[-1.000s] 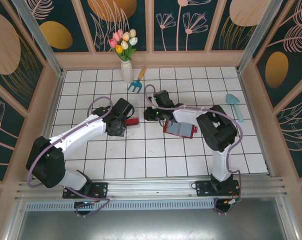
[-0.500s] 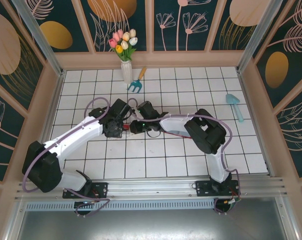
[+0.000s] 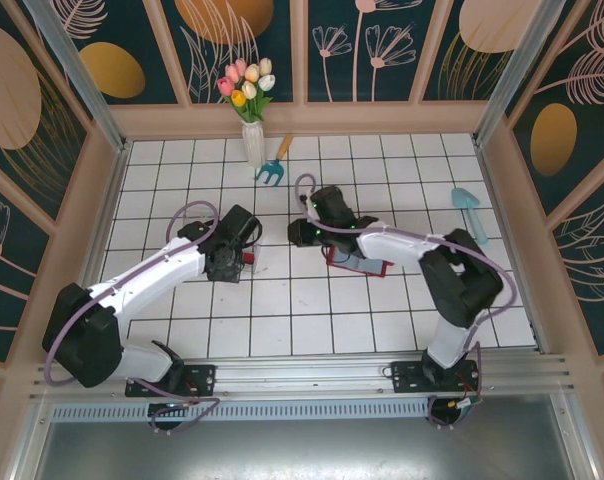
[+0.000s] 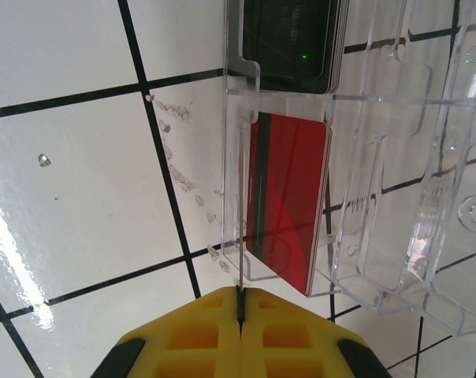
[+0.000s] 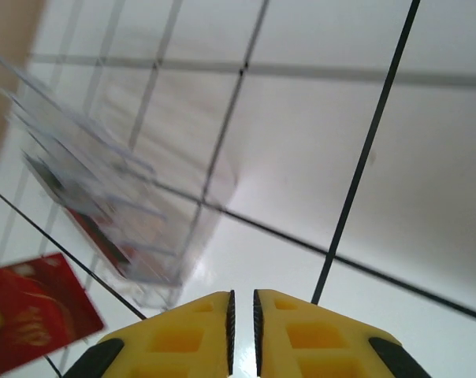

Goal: Take the credit cards out of the card holder

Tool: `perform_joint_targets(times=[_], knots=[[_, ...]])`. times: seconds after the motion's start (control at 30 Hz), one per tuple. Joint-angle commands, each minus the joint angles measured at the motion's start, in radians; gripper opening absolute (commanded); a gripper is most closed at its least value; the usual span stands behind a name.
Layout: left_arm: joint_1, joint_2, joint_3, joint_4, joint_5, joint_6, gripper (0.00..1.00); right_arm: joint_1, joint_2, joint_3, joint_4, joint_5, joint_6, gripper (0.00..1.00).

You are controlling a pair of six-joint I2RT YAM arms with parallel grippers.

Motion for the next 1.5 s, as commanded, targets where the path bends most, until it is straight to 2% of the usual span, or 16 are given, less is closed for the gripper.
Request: perform_joint_targets(times=[0.0, 0.17, 0.6, 0.83, 1.13, 1.27, 1.33, 1.47], knots=[[0.005, 0.028, -0.007, -0.008, -0.04, -0.429, 0.0, -0.005, -0.091, -0.036, -0.009, 0.037, -0.005, 0.18], [0.012, 0.066, 0.029, -0.014, -0.066, -0.4, 0.0, -0.015, -0.154, -0.066, -0.026, 0.063, 0.002, 0.19], [0.041, 0.179, 0.151, -0.025, -0.085, -0.286, 0.0, -0.02, -0.177, -0.119, -0.027, 0.079, 0.02, 0.19], [0.043, 0.21, 0.094, 0.064, 0.0, -0.293, 0.0, -0.021, -0.175, -0.121, -0.026, 0.08, 0.022, 0.19], [0.057, 0.245, 0.082, 0.075, 0.016, -0.279, 0.0, -0.022, -0.178, -0.124, -0.035, 0.081, 0.021, 0.19], [0.068, 0.256, 0.109, 0.078, -0.01, -0.233, 0.25, -0.022, -0.18, -0.123, -0.038, 0.084, 0.023, 0.19], [0.073, 0.265, 0.144, 0.061, -0.036, -0.201, 0.41, -0.021, -0.182, -0.124, -0.038, 0.085, 0.025, 0.19], [0.084, 0.276, 0.2, 0.052, -0.089, -0.125, 0.43, -0.021, -0.189, -0.122, -0.043, 0.093, 0.031, 0.19]])
